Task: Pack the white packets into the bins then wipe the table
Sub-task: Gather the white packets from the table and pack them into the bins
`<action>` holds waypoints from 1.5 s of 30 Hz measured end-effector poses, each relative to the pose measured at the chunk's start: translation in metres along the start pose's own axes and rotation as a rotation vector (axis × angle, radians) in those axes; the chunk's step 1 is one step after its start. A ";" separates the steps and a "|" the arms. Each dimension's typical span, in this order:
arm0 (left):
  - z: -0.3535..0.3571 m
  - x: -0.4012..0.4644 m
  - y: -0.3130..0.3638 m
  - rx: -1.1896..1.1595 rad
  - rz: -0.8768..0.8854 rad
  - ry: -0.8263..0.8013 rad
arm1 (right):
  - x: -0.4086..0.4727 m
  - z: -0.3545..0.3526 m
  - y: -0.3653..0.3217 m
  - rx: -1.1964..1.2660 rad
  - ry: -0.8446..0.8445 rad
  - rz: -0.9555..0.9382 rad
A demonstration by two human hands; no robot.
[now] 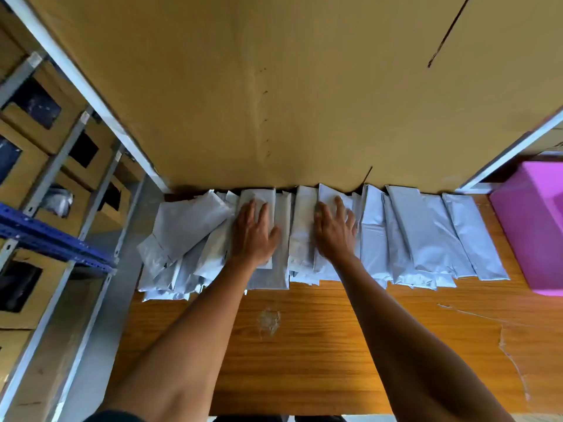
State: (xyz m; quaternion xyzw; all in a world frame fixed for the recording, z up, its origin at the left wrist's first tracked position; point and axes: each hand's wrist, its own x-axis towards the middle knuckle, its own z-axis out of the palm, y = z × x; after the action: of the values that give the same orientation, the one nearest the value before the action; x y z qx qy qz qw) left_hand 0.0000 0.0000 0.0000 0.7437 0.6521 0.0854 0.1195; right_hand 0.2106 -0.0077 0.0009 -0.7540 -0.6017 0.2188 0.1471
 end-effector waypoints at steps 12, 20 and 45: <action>0.014 0.013 -0.009 -0.080 -0.034 0.038 | 0.001 0.014 0.008 -0.067 0.012 -0.018; 0.015 0.006 -0.005 -0.218 0.025 0.111 | -0.004 0.011 0.002 -0.172 0.135 -0.197; 0.034 -0.008 0.021 -0.040 0.084 -0.048 | -0.018 0.030 0.005 -0.264 -0.006 -0.230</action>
State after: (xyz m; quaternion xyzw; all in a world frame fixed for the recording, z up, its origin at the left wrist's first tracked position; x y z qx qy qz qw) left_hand 0.0281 -0.0130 -0.0263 0.7698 0.6155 0.0854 0.1460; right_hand 0.1968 -0.0277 -0.0247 -0.6923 -0.7079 0.1218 0.0693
